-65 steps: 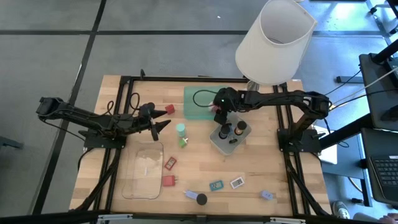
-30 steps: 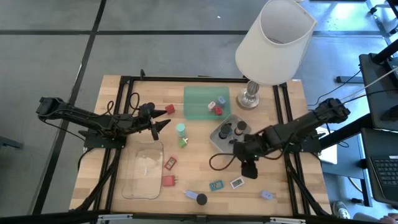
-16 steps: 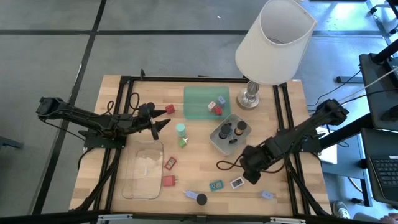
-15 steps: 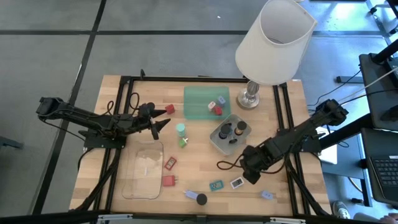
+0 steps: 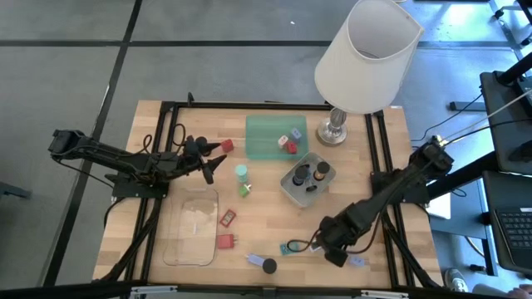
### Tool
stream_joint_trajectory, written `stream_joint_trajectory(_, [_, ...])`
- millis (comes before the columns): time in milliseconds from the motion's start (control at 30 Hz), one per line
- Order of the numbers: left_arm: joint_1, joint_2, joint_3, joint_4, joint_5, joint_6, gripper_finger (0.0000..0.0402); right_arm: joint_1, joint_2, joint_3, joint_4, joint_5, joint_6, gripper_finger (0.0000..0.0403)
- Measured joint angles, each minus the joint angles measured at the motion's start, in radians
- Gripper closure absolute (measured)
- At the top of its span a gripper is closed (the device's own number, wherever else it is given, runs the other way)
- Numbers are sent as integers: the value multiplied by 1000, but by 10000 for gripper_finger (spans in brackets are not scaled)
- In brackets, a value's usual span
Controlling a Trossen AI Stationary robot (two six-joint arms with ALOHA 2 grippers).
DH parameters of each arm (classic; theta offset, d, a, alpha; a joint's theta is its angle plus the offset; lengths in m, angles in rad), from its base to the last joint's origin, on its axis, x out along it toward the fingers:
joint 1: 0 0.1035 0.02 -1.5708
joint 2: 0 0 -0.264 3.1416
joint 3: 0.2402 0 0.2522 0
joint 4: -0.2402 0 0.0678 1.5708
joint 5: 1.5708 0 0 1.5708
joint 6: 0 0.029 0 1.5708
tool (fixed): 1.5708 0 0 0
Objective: Pick & Place Office items
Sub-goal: Put the right light violet charger adapter into the green bin
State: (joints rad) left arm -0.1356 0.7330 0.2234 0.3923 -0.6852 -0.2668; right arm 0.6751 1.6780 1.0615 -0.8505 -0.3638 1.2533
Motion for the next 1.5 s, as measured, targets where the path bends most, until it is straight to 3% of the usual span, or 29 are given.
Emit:
stream_joint_trajectory(500, [0,0,0,0,-56,39,151,45,108,0,65,-152,-2,60])
stream_joint_trajectory(833, [0,0,0,0,-66,54,151,93,108,0,45,-169,44,69])
stream_joint_trajectory(1100, [0,0,0,0,-114,104,151,113,108,0,46,-170,48,141])
stream_joint_trajectory(1367, [0,0,0,38,-167,158,151,115,108,1,46,-153,15,270])
stream_joint_trajectory(1500, [0,0,0,56,-167,158,151,112,108,1,46,-157,-65,280])
